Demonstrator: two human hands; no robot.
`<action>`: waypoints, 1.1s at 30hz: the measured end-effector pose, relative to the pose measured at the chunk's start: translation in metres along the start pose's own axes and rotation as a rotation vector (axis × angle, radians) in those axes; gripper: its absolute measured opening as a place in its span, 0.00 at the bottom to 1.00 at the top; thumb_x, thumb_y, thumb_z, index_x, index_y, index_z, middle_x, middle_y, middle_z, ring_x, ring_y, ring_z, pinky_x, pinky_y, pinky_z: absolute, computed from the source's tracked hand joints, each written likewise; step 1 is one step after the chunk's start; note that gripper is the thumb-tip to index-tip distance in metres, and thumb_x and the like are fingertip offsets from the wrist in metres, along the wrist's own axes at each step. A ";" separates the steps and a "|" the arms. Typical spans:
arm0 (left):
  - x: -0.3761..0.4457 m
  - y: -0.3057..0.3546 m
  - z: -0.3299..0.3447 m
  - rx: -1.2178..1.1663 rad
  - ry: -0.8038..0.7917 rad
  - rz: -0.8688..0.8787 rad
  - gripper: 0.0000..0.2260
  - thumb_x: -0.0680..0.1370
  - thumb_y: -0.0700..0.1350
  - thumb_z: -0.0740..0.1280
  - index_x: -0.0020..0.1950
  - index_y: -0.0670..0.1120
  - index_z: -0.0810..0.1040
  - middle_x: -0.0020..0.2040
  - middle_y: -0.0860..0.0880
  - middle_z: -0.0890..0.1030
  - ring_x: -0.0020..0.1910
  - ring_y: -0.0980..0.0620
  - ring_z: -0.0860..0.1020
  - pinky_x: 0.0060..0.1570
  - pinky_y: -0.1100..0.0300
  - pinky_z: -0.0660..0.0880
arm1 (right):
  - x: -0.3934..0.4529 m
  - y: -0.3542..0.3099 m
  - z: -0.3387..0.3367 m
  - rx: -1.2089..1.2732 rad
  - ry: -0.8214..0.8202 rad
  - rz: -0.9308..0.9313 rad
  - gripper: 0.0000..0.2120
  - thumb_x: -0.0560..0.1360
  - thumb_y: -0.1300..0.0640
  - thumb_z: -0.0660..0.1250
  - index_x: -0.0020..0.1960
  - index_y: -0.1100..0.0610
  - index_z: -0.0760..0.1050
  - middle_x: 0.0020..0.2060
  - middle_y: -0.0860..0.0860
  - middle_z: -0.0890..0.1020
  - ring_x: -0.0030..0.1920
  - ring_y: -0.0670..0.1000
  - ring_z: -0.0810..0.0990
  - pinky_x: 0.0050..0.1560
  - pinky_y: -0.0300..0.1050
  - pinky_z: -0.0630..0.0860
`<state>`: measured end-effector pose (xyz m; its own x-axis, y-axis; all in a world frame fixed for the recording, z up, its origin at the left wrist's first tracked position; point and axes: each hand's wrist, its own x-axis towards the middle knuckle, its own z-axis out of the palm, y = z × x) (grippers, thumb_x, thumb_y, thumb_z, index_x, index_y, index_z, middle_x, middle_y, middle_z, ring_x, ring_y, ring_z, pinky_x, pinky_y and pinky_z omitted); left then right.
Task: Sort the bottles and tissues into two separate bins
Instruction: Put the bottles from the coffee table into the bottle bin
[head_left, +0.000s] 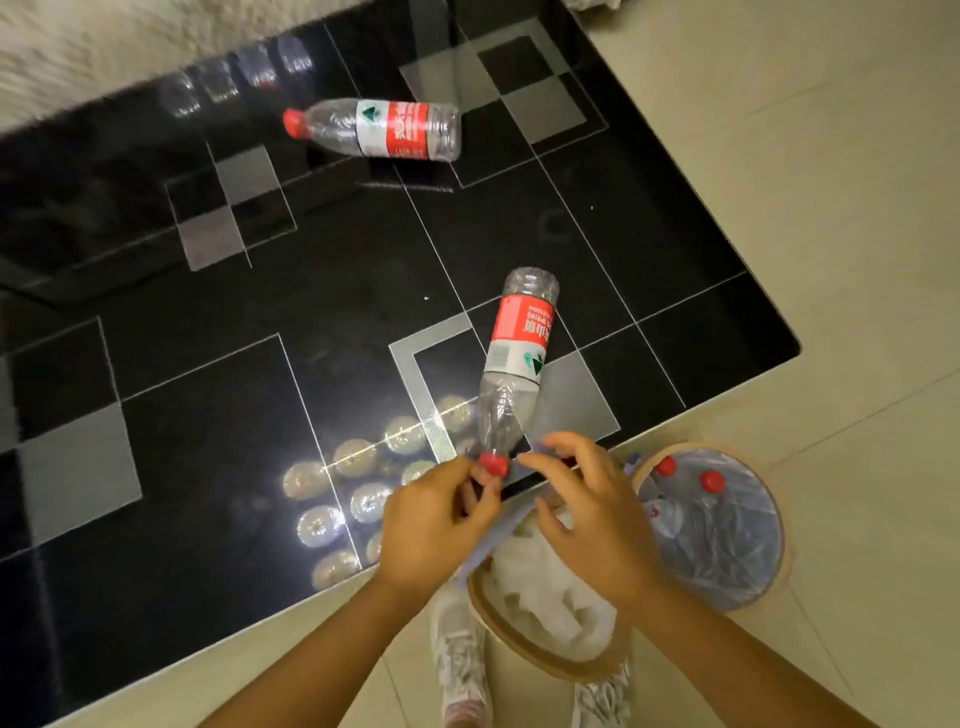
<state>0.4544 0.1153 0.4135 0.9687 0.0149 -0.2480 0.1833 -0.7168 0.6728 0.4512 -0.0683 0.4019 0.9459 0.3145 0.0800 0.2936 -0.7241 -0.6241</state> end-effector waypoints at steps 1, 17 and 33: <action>0.011 -0.001 -0.014 0.011 0.030 -0.014 0.07 0.73 0.55 0.65 0.40 0.54 0.78 0.28 0.58 0.75 0.33 0.59 0.76 0.30 0.70 0.67 | 0.015 0.001 0.000 -0.134 -0.016 -0.097 0.15 0.74 0.50 0.65 0.61 0.51 0.74 0.61 0.49 0.73 0.58 0.52 0.74 0.54 0.49 0.78; 0.212 -0.077 -0.140 0.217 0.196 0.061 0.16 0.76 0.45 0.67 0.62 0.51 0.71 0.59 0.55 0.74 0.58 0.53 0.72 0.53 0.57 0.71 | 0.171 0.027 0.029 -0.682 -0.341 -0.430 0.35 0.55 0.36 0.77 0.59 0.49 0.77 0.53 0.51 0.83 0.53 0.57 0.82 0.47 0.68 0.77; 0.390 -0.015 -0.155 0.874 -0.088 0.164 0.41 0.72 0.55 0.71 0.78 0.51 0.51 0.75 0.44 0.59 0.74 0.41 0.55 0.72 0.44 0.55 | 0.216 0.027 0.053 -0.667 -0.198 -0.168 0.30 0.56 0.34 0.76 0.52 0.49 0.78 0.41 0.49 0.81 0.37 0.52 0.82 0.36 0.51 0.80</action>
<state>0.8553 0.2396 0.4149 0.9486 -0.1622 -0.2717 -0.1844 -0.9811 -0.0581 0.6559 0.0131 0.3609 0.8561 0.5145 -0.0487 0.5151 -0.8571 -0.0019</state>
